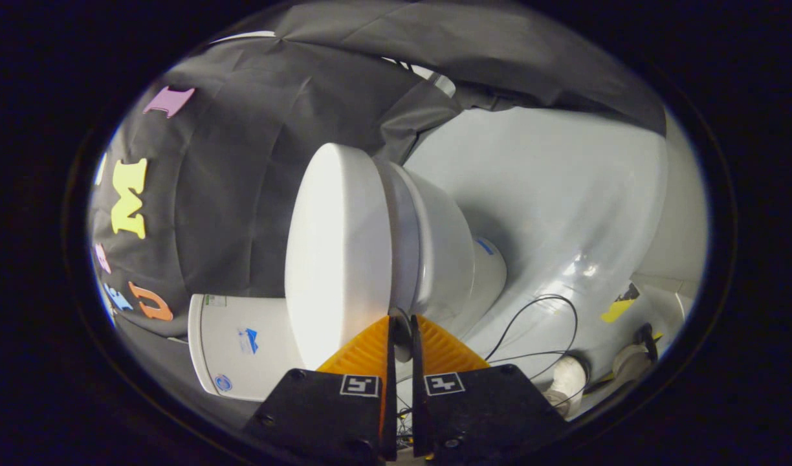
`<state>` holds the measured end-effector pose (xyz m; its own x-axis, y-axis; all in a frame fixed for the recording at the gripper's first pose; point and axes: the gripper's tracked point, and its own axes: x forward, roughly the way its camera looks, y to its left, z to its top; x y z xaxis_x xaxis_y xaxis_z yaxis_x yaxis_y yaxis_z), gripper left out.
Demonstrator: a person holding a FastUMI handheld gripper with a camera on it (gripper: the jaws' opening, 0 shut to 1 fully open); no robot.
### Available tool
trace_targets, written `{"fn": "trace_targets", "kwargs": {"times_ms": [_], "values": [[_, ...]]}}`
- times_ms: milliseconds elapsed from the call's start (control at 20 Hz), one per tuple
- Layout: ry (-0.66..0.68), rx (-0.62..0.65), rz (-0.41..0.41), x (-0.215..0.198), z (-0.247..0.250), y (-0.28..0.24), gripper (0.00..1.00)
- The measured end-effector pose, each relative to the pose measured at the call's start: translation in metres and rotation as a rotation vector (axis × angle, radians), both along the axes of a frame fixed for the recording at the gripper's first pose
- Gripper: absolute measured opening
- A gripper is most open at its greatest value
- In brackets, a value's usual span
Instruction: Open the toilet lid.
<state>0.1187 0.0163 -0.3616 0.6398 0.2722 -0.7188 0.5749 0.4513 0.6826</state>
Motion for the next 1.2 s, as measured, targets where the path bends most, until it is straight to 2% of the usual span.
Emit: {"fn": "trace_targets", "kwargs": {"times_ms": [200,350,550,950,1200], "values": [[-0.031,-0.004,0.042,-0.005,-0.002,0.003,0.12],[-0.04,0.079,-0.025,-0.004,0.008,-0.002,0.12],[-0.029,-0.024,0.026,0.001,0.023,0.004,0.12],[-0.111,-0.079,0.062,0.01,0.084,0.019,0.12],[-0.187,-0.114,0.119,0.02,0.132,0.046,0.12]]}}
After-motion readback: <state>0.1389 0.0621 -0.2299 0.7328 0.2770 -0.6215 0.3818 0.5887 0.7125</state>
